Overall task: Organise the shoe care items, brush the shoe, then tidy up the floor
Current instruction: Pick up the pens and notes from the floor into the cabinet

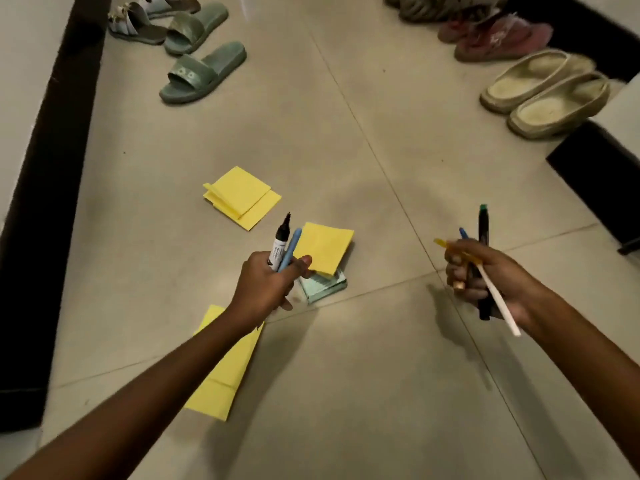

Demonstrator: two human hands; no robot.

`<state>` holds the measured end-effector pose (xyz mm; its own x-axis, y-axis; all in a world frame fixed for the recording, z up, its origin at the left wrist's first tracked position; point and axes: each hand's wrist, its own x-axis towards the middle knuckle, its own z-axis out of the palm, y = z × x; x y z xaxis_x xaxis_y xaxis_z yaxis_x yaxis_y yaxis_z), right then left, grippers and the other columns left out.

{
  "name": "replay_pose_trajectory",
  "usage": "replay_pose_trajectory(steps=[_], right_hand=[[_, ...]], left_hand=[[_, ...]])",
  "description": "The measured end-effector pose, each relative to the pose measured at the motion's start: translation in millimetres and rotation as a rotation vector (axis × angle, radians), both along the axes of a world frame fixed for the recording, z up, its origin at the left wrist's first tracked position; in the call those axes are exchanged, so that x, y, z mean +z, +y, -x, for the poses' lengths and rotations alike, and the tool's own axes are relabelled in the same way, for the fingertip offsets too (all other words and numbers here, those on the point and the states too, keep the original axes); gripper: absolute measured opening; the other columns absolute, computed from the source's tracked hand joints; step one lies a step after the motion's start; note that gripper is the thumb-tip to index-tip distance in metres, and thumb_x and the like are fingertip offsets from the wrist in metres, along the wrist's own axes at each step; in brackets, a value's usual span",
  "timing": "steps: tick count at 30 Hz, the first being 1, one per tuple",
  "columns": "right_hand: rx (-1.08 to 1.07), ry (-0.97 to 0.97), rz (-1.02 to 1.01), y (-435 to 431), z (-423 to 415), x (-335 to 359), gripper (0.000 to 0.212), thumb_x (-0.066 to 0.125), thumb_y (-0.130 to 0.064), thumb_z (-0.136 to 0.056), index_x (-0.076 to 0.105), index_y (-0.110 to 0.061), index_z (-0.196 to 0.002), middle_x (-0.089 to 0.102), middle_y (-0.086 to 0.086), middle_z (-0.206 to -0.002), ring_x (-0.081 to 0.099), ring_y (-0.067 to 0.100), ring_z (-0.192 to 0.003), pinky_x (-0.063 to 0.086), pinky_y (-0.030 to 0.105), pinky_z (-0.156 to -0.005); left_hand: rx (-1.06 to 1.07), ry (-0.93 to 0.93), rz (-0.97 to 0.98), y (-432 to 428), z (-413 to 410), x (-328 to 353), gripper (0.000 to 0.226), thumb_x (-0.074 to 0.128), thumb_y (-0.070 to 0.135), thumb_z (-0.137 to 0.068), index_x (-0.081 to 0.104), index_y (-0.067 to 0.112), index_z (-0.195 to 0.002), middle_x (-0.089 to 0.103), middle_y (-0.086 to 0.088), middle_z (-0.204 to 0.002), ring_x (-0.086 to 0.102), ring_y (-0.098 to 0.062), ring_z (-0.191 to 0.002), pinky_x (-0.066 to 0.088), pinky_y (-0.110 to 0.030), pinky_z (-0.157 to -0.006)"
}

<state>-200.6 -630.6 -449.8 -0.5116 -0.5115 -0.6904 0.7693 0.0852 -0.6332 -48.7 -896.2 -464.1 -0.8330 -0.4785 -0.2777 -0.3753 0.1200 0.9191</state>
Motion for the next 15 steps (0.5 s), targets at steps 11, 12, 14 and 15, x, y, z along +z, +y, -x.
replay_pose_trajectory(steps=[11,12,14,15], right_hand=[[-0.513,-0.387,0.494,46.5,-158.8,19.1,0.054,0.085,-0.008,-0.046,0.069,-0.004,-0.098,0.052,-0.003,-0.052,0.041,0.004,-0.037,0.032,0.013,-0.029],[-0.543,-0.414,0.492,54.9,-176.7,27.6,0.050,0.086,-0.007,-0.044,0.071,-0.005,-0.092,0.052,-0.002,-0.052,0.041,0.004,-0.037,0.032,0.013,-0.029],[-0.630,-0.468,0.508,76.1,-211.9,57.4,0.046,0.087,-0.004,-0.042,0.071,-0.004,-0.085,0.053,-0.001,-0.054,0.040,0.004,-0.035,0.032,0.013,-0.030],[-0.684,-0.490,0.519,86.9,-228.7,75.4,0.046,0.087,-0.002,-0.041,0.070,-0.003,-0.083,0.054,0.000,-0.054,0.039,0.005,-0.034,0.032,0.013,-0.030]], left_hand=[[0.186,-0.268,-0.442,96.0,-117.4,38.9,0.021,0.061,0.022,-0.090,0.066,0.003,-0.083,0.041,0.002,-0.040,0.046,-0.014,-0.037,0.056,-0.030,-0.052],[0.153,-0.298,-0.485,107.5,-130.9,50.7,0.020,0.060,0.021,-0.090,0.066,0.002,-0.085,0.042,0.002,-0.041,0.046,-0.013,-0.037,0.054,-0.029,-0.049],[0.078,-0.370,-0.545,130.9,-155.7,82.8,0.019,0.059,0.019,-0.091,0.067,0.002,-0.087,0.044,0.001,-0.044,0.044,-0.013,-0.038,0.050,-0.025,-0.045],[0.046,-0.406,-0.560,141.6,-166.3,100.4,0.019,0.059,0.018,-0.091,0.067,0.002,-0.087,0.044,0.001,-0.045,0.042,-0.012,-0.037,0.048,-0.024,-0.044]])
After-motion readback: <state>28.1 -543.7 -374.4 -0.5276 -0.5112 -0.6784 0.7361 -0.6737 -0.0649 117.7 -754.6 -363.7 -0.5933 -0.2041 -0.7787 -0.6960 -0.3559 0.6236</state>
